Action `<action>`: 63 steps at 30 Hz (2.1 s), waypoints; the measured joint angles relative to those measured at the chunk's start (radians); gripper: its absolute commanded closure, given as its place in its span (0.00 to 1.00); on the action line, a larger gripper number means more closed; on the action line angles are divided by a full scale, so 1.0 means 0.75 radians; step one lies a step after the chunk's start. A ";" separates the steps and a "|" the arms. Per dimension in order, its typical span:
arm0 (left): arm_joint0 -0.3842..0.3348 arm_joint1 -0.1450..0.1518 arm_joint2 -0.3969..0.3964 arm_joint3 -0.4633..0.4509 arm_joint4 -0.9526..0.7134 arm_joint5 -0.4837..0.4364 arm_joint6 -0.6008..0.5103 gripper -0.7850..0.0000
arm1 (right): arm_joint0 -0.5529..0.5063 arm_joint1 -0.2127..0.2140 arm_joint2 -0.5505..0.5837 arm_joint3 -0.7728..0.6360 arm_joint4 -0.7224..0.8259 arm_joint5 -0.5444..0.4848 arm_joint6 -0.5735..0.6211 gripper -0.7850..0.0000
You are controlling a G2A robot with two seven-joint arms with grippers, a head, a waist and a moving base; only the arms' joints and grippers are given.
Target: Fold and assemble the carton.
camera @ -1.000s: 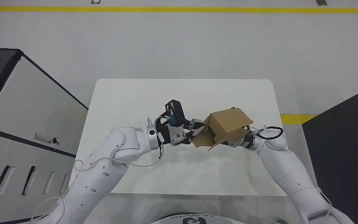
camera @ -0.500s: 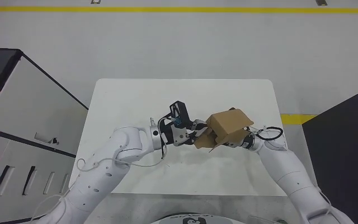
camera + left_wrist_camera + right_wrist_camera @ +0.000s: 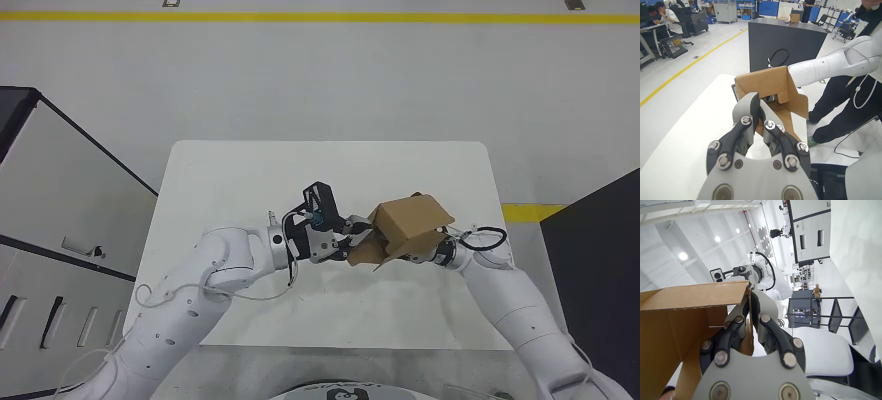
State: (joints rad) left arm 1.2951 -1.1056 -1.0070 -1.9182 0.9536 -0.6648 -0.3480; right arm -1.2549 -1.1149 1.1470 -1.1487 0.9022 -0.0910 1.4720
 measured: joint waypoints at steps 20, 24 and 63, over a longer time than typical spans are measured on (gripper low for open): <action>-0.033 -0.008 0.048 -0.004 0.033 0.025 -0.021 1.00 | -0.021 0.004 0.020 -0.020 -0.017 -0.007 0.009 1.00; -0.029 -0.005 0.035 -0.014 0.029 0.027 -0.022 1.00 | -0.022 0.006 0.027 -0.015 -0.015 -0.008 0.011 1.00; -0.034 -0.011 0.074 0.006 0.047 0.039 -0.003 1.00 | -0.043 0.006 0.039 -0.033 -0.024 -0.025 0.035 1.00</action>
State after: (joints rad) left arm 1.2696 -1.1139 -0.9518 -1.9140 0.9888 -0.6357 -0.3502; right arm -1.2869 -1.1101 1.1759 -1.1738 0.8839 -0.1098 1.4982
